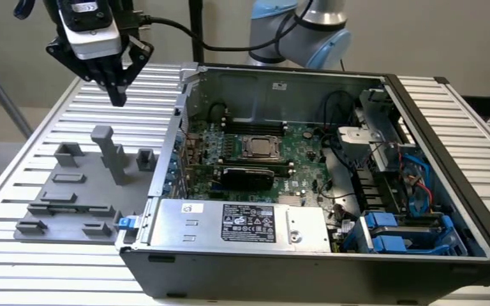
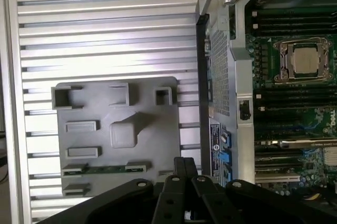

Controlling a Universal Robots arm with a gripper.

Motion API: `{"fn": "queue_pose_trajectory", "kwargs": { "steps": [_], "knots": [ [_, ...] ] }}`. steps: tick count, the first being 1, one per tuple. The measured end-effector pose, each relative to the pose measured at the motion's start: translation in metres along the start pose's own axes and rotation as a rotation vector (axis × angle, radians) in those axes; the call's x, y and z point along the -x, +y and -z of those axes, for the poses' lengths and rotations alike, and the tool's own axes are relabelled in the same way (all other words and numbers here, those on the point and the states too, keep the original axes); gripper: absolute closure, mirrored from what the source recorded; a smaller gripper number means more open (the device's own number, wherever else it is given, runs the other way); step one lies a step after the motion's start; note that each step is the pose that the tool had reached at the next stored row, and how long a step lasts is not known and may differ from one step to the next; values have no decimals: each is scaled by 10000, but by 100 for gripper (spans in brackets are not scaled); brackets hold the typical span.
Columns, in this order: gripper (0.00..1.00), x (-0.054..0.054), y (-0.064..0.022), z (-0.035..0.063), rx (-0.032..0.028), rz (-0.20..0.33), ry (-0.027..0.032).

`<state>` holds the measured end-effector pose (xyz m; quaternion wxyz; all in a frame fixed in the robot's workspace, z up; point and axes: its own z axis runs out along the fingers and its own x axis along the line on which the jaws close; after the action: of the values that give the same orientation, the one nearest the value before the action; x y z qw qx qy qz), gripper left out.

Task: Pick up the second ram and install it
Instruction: 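Reach for the second ram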

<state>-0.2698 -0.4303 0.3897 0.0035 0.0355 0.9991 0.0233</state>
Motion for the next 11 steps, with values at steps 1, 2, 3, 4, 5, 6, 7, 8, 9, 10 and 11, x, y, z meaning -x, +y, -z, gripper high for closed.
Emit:
{"fn": "queue_pose_trajectory", "kwargs": {
  "steps": [1,2,3,4,5,6,7,8,9,10,11],
  "knots": [
    [89,-33,-11,-2,-1,-2,14],
    [89,-66,-22,-3,-2,-2,30],
    [89,-99,-33,-5,-2,-3,45],
    [89,-131,-44,-6,-5,-4,61],
    [89,-165,-56,-7,-5,-4,77],
    [89,-196,-67,-9,-6,-6,90],
    [89,-227,-79,-11,-7,-6,105],
    [89,-261,-92,-13,-8,-6,120],
    [89,-293,-104,-14,-10,-6,134],
    [89,-323,-116,-16,-11,-7,147],
    [89,-353,-129,-18,-11,-8,160]
  ]
}}
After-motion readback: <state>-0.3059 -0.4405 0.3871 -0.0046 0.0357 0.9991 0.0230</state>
